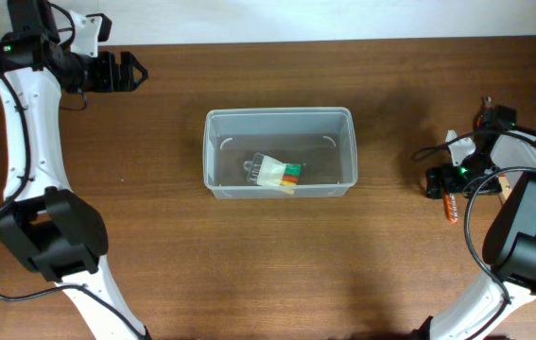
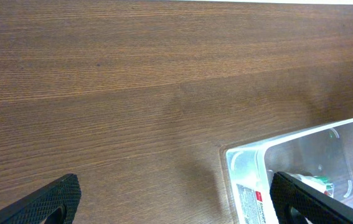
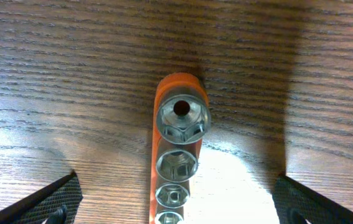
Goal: Pack container
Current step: 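Lower the right gripper over the orange socket rail and close on it, then lift the socket rail and swing it left toward the container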
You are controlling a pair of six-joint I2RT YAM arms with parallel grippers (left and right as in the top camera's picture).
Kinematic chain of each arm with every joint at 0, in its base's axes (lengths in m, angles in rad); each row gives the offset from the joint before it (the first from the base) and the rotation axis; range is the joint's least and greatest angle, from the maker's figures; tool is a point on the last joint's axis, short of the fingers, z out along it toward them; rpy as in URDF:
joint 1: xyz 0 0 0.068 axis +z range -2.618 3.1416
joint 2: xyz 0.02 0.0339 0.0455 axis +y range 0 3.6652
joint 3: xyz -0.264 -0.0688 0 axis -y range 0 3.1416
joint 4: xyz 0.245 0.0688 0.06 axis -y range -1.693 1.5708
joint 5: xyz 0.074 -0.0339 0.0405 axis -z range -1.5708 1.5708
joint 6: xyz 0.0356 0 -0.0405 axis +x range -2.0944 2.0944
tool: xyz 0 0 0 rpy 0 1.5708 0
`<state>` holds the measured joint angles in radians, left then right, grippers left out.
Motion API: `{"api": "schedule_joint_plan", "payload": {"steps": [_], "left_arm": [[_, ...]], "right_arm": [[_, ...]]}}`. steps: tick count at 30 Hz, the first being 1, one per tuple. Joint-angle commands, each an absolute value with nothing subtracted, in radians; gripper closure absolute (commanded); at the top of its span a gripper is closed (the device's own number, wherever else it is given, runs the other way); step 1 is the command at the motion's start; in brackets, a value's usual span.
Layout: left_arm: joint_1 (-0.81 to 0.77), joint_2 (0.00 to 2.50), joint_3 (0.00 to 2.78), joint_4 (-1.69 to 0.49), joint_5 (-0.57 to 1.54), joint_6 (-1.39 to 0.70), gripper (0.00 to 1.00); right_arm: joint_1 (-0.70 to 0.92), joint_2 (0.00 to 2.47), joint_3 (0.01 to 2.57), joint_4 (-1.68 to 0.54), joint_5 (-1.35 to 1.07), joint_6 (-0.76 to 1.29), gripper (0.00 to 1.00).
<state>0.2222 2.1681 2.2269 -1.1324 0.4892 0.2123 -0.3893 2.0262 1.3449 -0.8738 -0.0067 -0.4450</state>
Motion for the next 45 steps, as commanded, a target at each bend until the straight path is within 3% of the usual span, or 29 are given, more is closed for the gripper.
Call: {"api": "schedule_joint_plan", "payload": {"steps": [1, 4, 10, 19, 24, 42, 45], "left_arm": [[0.226, 2.167, 2.243, -1.131, 0.489, 0.203, 0.01], [0.226, 2.167, 2.243, -1.131, 0.489, 0.203, 0.01], [0.226, 2.167, 2.243, -1.131, 0.489, 0.203, 0.01], [0.226, 2.167, 2.243, -1.131, 0.489, 0.203, 0.01], [0.226, 2.167, 2.243, -1.131, 0.489, 0.203, 0.01], [0.225, 2.167, 2.243, -1.131, 0.489, 0.203, 0.01], [0.226, 2.167, 2.243, -1.131, 0.489, 0.203, 0.01]], "right_arm": [[-0.394, 2.056, 1.312, -0.882, -0.010, -0.437, 0.04], [-0.394, 2.056, 1.312, -0.882, -0.010, -0.437, 0.08], [-0.393, 2.056, 1.312, -0.884, -0.007, -0.436, 0.28], [-0.393, 2.056, 1.312, -0.899, 0.039, -0.428, 0.43], [-0.393, 2.056, 1.313, -0.899, 0.039, -0.428, 0.56], [-0.393, 2.056, 1.324, -0.882, 0.038, -0.410, 0.85], [-0.393, 2.056, 1.345, -0.886, 0.038, -0.410, 0.85]]}}
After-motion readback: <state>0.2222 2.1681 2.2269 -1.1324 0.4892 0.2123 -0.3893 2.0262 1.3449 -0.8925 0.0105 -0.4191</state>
